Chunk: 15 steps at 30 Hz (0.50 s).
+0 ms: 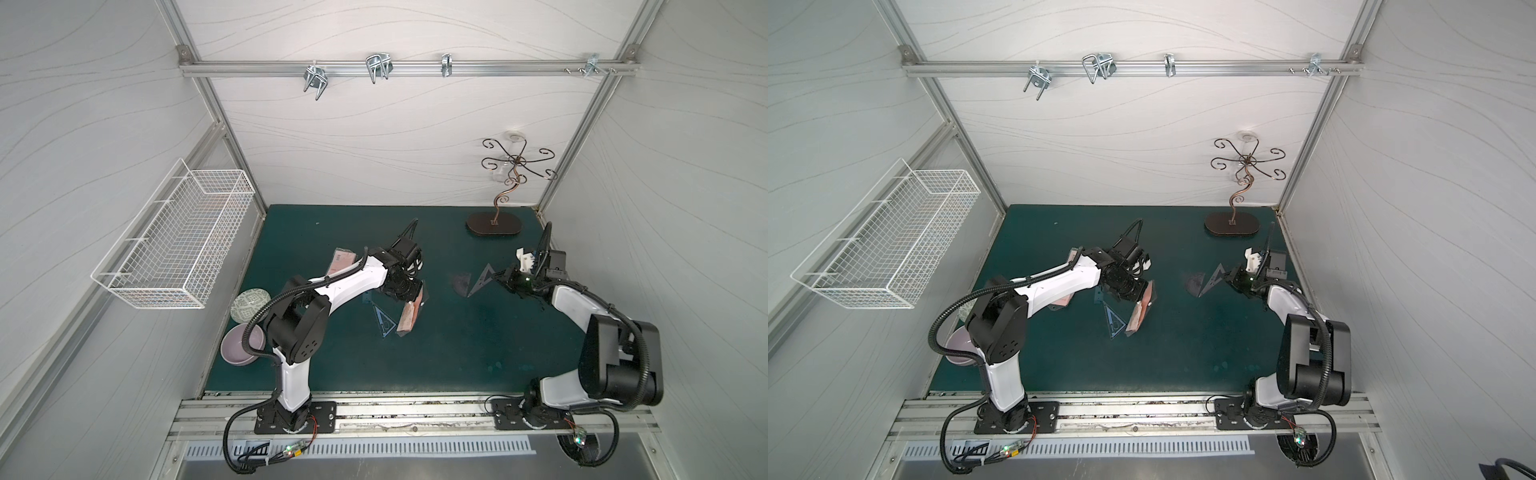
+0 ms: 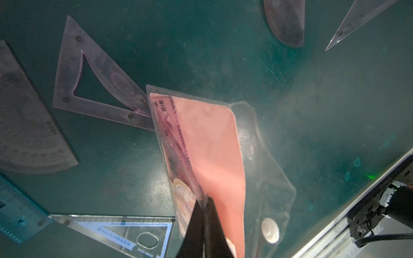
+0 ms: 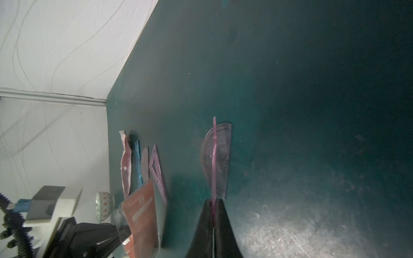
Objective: Open the ruler set and take out the ruler
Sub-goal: Place the ruler at the center of the board.
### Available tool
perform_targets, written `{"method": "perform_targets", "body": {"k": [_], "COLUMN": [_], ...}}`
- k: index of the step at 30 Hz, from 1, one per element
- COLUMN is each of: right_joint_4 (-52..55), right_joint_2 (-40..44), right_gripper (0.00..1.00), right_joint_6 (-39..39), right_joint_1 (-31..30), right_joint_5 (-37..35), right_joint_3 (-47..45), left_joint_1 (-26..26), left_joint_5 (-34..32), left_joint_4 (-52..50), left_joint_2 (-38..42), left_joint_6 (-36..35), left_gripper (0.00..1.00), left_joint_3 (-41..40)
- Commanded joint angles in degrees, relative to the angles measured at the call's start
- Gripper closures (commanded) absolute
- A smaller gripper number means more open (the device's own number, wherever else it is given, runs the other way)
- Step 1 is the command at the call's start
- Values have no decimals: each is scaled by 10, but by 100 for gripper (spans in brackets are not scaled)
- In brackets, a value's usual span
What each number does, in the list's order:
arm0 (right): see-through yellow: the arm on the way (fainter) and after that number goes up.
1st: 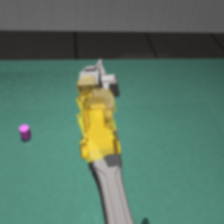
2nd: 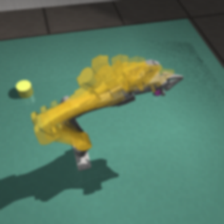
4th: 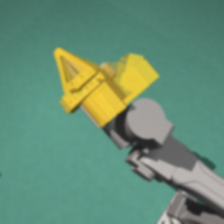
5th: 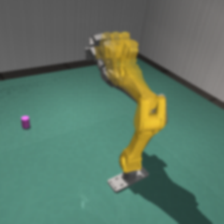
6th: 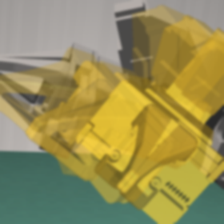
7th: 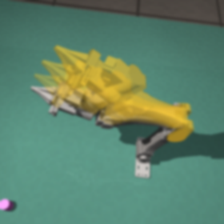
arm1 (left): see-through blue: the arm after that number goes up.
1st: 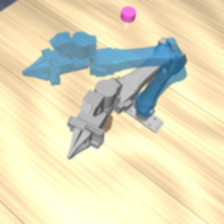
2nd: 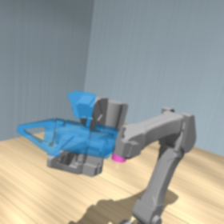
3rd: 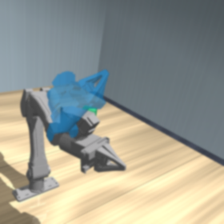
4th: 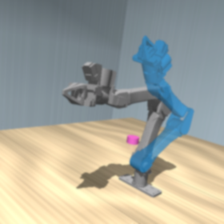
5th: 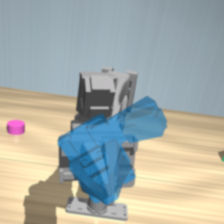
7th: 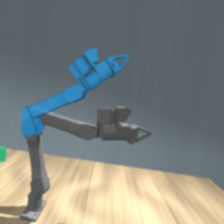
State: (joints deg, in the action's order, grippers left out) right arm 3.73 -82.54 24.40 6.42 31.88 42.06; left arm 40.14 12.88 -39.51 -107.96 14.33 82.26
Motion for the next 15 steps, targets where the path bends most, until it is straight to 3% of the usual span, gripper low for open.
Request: {"method": "perform_targets", "body": {"k": [1,5,7,8,10,15], "right_joint_4": [-59,58,135,199,280,349], "right_joint_2": [8,-95,-182,-219,-266,-307], "right_gripper": [100,100,100,100,100,100], "right_joint_6": [-85,-189,-236,-254,-310,-389], "right_joint_1": [-5,46,69,74,72,56], "right_joint_5": [-37,82,215,240,253,231], "right_joint_3": [24,168,255,296,339,361], "left_joint_1": [1,1,2,2,2,2], "left_joint_5": [21,31,26,26,31,41], "left_joint_4": [19,24,28,28,28,28], "left_joint_2": [6,14,21,22,21,12], "left_joint_6": [8,12,12,11,11,15], "left_gripper": [100,100,100,100,100,100], "left_joint_3": [3,-3,-7,-7,1,15]}}
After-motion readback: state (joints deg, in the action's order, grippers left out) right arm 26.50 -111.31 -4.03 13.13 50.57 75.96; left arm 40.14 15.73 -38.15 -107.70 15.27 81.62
